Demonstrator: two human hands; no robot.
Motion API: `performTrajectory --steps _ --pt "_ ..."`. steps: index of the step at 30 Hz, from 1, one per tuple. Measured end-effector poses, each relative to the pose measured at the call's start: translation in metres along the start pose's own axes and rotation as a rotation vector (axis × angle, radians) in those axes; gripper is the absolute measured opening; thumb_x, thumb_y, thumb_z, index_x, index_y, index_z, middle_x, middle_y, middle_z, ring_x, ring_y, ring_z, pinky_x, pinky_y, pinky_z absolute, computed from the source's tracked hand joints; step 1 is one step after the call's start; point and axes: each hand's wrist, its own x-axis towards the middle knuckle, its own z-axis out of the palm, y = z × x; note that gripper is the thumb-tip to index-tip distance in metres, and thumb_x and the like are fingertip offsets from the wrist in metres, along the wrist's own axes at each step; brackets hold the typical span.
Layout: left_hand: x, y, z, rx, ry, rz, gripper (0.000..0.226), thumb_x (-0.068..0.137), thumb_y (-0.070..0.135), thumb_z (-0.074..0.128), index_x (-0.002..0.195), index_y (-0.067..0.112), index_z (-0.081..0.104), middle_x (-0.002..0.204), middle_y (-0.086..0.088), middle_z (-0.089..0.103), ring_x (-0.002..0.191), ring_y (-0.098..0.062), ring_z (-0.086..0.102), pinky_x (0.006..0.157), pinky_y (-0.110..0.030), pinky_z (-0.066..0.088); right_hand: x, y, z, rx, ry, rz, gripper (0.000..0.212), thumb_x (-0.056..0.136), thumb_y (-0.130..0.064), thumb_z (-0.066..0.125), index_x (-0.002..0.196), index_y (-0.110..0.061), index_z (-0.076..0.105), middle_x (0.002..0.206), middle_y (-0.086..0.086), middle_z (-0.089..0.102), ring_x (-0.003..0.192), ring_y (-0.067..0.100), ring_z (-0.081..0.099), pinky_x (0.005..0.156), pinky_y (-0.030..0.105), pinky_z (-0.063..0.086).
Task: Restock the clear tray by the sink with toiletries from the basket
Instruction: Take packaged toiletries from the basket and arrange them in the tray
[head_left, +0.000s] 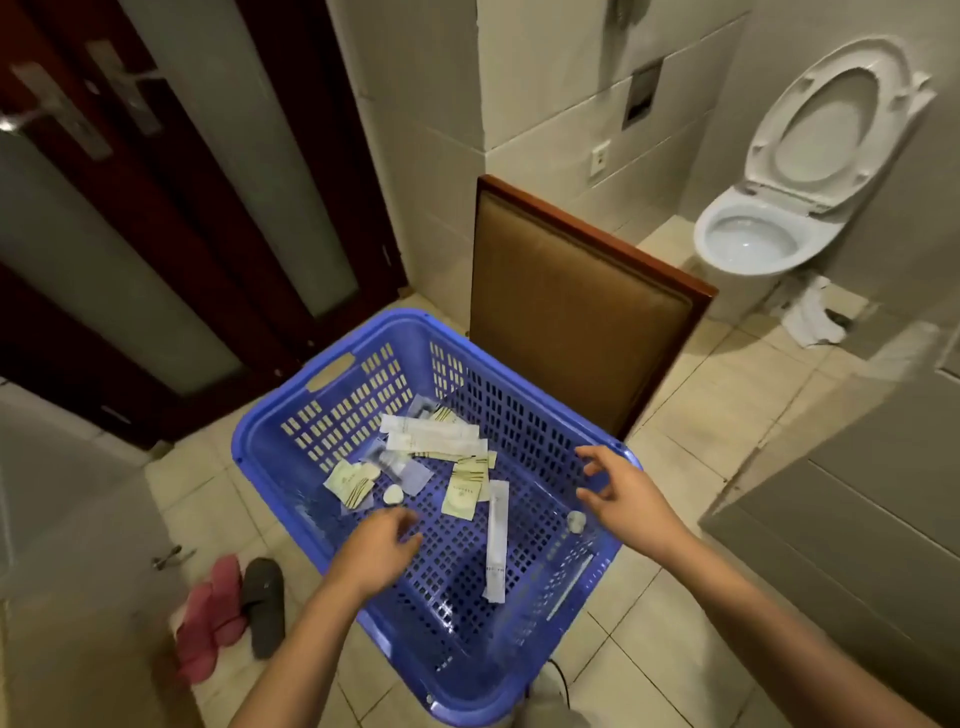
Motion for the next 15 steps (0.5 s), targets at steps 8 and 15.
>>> performTrajectory --steps 8,15 --pt "0.08 0.002 0.037 -0.143 -0.109 -0.106 0.032 0.097 0.026 0.048 0.127 0.013 0.05 0.123 -0.006 0.056 0.098 -0.023 0.059 0.083 -0.034 0.049 0.092 0.017 0.084 0.101 -0.237 0.197 0.041 0.097 -0.009 0.047 0.136 -0.014 0.036 0.098 0.003 0.05 0.06 0.01 0.042 0.057 0.026 0.035" --pt "0.17 -0.04 0.098 -0.168 -0.168 -0.245 0.021 0.098 0.023 0.045 0.117 0.015 0.051 0.111 -0.013 0.058 0.086 -0.025 0.056 0.085 -0.039 0.052 0.175 0.057 0.186 0.171 -0.225 0.54 0.035 0.093 -0.005 0.049 0.126 -0.013 0.04 0.072 0.007 0.046 0.051 0.017 0.036 0.046 0.029 0.027"
